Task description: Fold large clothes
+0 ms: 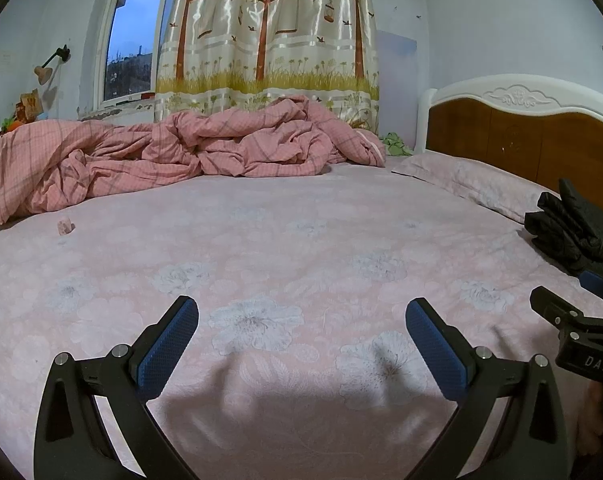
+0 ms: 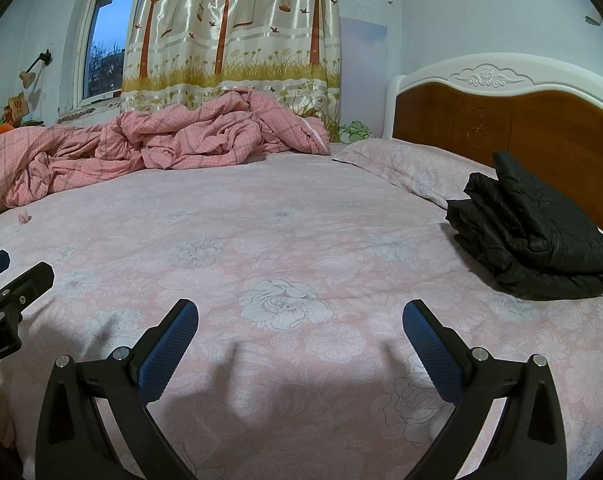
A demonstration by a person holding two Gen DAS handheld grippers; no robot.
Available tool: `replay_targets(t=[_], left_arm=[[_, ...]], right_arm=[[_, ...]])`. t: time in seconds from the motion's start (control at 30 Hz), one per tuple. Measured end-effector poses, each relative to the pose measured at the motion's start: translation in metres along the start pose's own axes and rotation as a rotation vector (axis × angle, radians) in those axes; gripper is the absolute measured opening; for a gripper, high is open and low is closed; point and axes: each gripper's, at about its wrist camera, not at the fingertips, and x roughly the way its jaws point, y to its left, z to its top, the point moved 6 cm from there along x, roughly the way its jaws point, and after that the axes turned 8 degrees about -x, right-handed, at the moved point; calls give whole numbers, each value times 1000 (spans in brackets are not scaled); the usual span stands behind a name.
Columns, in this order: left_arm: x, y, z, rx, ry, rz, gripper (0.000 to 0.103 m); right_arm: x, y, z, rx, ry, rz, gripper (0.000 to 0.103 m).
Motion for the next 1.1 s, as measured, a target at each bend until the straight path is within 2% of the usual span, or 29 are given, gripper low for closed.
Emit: replay_targets(t=[1.1], left_arm=[[0, 1, 0, -1, 8, 1, 103]], right_arm=[[1, -1, 0, -3, 3, 3, 103]])
